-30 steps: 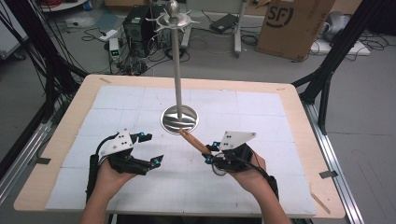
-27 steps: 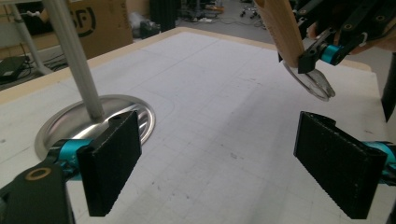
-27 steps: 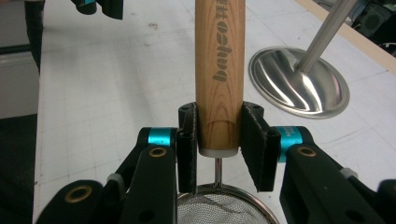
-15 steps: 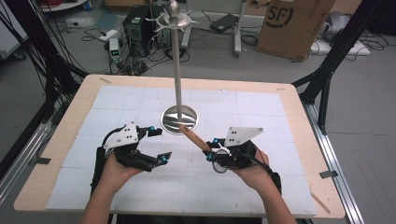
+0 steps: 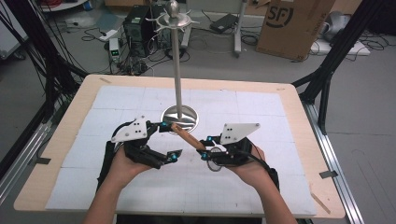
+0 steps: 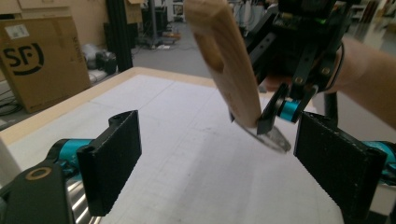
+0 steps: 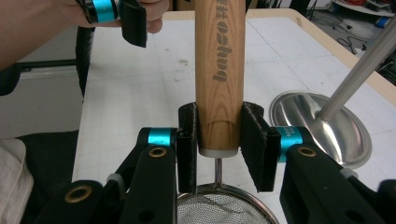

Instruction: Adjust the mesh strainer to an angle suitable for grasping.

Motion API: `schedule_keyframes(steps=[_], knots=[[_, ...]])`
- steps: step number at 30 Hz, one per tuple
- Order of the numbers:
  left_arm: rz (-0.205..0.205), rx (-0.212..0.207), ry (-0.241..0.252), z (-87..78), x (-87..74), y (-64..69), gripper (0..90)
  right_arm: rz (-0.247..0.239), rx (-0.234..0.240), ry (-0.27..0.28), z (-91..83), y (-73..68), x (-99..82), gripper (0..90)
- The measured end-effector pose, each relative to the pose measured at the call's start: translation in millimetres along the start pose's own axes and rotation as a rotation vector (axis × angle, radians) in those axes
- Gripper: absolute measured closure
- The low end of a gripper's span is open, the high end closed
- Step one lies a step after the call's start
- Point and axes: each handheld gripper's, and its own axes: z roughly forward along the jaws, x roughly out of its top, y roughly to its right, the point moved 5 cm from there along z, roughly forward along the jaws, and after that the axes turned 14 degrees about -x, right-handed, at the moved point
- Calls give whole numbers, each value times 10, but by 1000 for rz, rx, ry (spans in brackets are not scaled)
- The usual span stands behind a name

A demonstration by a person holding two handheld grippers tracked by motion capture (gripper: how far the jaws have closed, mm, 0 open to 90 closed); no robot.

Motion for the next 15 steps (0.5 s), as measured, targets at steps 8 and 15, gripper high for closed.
schedule_keyframes(steps=[8, 15], knots=[[7, -18, 22, 50, 67, 13, 254, -11, 0, 5, 19, -16, 17, 689], [27, -54, 34, 111, 98, 51, 360, -17, 9, 21, 23, -39, 46, 689]])
